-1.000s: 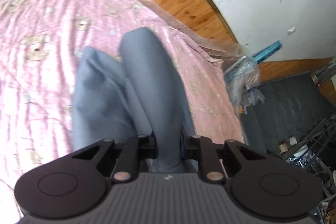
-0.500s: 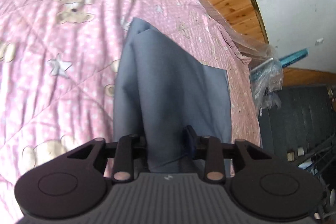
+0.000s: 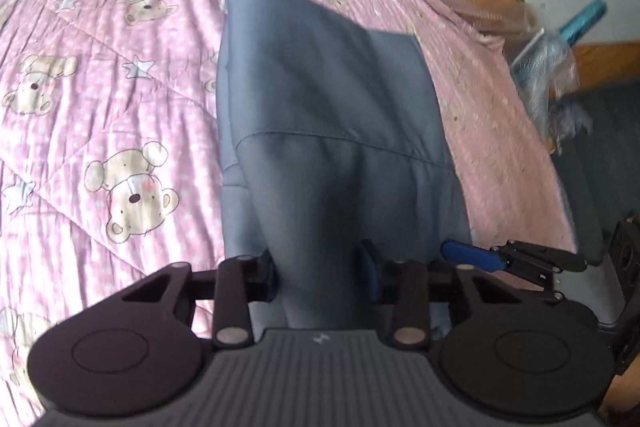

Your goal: Fold clothes

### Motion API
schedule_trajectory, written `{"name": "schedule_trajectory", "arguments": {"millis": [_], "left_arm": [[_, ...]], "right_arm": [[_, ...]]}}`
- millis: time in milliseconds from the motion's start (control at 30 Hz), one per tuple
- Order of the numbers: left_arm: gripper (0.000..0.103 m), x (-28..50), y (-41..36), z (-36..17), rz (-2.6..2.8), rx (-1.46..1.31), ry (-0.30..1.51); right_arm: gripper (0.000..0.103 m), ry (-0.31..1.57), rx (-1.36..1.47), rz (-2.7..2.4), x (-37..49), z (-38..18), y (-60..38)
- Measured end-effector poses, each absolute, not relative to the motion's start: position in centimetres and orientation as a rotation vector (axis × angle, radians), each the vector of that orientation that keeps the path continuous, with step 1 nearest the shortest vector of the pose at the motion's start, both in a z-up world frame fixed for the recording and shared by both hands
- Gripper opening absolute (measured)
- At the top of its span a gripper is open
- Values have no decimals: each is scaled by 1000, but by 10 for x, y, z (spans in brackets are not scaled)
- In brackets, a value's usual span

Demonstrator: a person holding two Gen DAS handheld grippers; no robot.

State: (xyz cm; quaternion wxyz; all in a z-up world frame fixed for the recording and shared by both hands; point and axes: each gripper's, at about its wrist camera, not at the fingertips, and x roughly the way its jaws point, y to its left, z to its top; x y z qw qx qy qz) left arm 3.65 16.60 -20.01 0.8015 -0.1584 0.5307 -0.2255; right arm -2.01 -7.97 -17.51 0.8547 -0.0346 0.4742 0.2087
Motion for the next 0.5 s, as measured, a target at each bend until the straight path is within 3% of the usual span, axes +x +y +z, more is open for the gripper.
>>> {"name": "schedule_trajectory", "arguments": {"millis": [167, 300, 367, 433, 500], "left_arm": [[36, 32, 173, -207, -512, -355, 1097], [40, 24, 191, -186, -527, -458, 1079], [43, 20, 202, -172, -530, -489, 1037], [43, 24, 208, -166, -518, -497, 1020], [43, 35, 203, -170, -492, -487, 1030]], "right_arm": [[33, 1036, -71, 405, -30, -187, -96], [37, 1082, -48, 449, -11, -163, -95], [38, 997, -19, 458, 4, -137, -97], [47, 924, -11, 452, 28, -116, -94], [47, 869, -27, 448, 57, -105, -85]]}}
